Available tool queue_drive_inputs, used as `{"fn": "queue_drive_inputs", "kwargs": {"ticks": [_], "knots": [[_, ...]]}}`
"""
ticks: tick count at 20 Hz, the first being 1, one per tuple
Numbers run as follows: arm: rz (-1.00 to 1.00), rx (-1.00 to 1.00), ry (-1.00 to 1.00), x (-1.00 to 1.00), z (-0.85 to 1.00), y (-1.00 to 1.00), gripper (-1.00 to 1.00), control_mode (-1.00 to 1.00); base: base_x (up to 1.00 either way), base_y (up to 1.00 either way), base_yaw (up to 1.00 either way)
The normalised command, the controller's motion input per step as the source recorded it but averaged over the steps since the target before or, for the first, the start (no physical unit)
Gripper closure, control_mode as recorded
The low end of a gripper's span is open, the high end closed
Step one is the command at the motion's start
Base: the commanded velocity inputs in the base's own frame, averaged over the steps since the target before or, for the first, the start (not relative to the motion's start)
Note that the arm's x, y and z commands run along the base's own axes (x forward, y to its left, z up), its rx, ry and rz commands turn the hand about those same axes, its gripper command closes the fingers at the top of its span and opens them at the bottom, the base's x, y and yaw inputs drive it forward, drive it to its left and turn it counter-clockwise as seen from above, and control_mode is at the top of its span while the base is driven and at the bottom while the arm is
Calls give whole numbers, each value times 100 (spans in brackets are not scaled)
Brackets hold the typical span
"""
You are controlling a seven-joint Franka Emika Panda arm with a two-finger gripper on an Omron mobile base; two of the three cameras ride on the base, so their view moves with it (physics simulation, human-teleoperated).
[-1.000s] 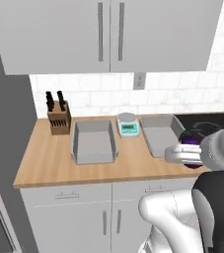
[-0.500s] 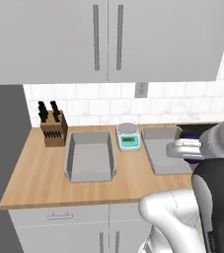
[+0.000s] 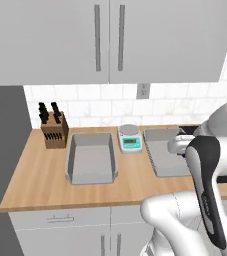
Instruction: Place one eggplant and one chicken drumstick in each tupperware on the nearby counter, to pack two identical lunches.
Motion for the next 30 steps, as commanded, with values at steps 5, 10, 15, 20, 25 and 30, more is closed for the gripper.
{"fn": "queue_drive_inputs", "kwargs": {"ticks": [5,10,15,20,25,30], "knots": [[0,0,1,90,-63,-37,100,-100,0,0,0],[0,0,7,76,-51,-33,100,-100,0,0,0],[0,-5,9,68,-35,-13,100,-100,0,0,0],[1,-2,4,72,-35,-23,100,-100,0,0,0],[4,0,0,59,-26,-36,100,-100,0,0,0],[2,0,4,51,-19,-26,100,-100,0,0,0]]}}
